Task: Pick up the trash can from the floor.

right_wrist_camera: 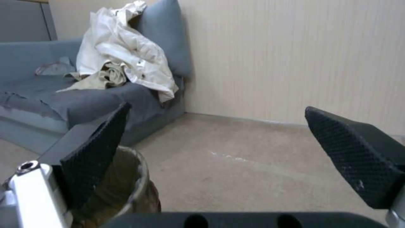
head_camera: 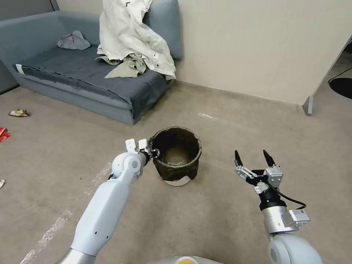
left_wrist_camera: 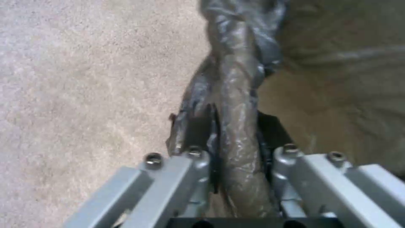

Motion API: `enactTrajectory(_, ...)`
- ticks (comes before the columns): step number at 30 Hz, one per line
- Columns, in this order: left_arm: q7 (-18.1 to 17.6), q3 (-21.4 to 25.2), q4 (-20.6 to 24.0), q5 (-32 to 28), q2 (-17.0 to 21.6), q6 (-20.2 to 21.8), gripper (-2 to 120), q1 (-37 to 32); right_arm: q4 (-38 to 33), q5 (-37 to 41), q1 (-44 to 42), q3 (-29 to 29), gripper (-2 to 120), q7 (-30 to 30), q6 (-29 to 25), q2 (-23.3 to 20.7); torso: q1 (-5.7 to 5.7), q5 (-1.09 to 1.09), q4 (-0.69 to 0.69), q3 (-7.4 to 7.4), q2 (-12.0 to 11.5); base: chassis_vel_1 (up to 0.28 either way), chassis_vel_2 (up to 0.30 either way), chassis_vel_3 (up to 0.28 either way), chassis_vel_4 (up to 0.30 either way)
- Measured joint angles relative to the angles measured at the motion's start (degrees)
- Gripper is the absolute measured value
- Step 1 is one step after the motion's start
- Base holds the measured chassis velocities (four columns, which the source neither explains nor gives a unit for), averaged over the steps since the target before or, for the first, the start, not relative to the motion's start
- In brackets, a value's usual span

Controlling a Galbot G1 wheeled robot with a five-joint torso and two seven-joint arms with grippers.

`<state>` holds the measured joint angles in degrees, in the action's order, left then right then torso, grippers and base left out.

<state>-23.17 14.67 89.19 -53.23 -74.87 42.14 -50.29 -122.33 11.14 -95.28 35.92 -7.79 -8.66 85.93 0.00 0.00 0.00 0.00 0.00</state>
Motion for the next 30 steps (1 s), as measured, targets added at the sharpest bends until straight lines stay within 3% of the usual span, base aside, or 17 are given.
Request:
enactTrajectory(4, 0.01, 0.38, 0.17, -0.07, -0.17, 0.01, 1, -0.08, 0.03, 0.0, -0.09, 0.01, 100, 0.07, -0.08, -0.02, 0.0, 0.0, 0.0, 0.0, 0.0, 0.0, 0.0, 0.0, 0.0)
enactTrajectory(12, -0.03, 1.78, 1.75, -1.05, -0.19, 0.01, 1, -0.23, 0.02, 0.01, -0.14, 0.04, 100, 0.18, -0.13, -0.23, 0.0, 0.0, 0.0, 0.0, 0.0, 0.0, 0.0, 0.0, 0.0)
enactTrajectory(16, -1.14, 3.15, 4.63, -3.36, 0.61, 0.01, 1, -0.67, -0.05, 0.01, -0.08, -0.03, 100, 0.2, -0.11, -0.25, 0.0, 0.0, -0.01, 0.0, 0.0, 0.0, 0.0, 0.0, 0.0)
enactTrajectory(21, -2.77, 4.55, 10.55, -6.57, 3.3, 0.0, 1, -2.81, -0.34, 0.03, -0.05, -0.1, 100, 0.2, 0.05, -0.48, 0.0, 0.0, -0.01, 0.0, 0.0, 0.0, 0.0, 0.0, 0.0)
enactTrajectory(24, -3.23, 5.91, 16.4, -7.84, 6.88, 0.0, 1, -6.33, -0.8, 0.16, -0.07, -0.16, 100, 0.2, 0.36, -0.79, 0.0, -0.01, -0.01, 0.0, 0.0, 0.0, 0.0, 0.0, 0.0)
enactTrajectory(30, -2.95, 8.67, 22.67, -9.64, 12.46, 0.0, 1, -12.3, -1.02, 0.28, -0.01, -0.64, 100, 0.19, 0.44, -0.99, 0.0, 0.0, 0.02, 0.0, 0.0, 0.0, 0.0, 0.0, 0.0)
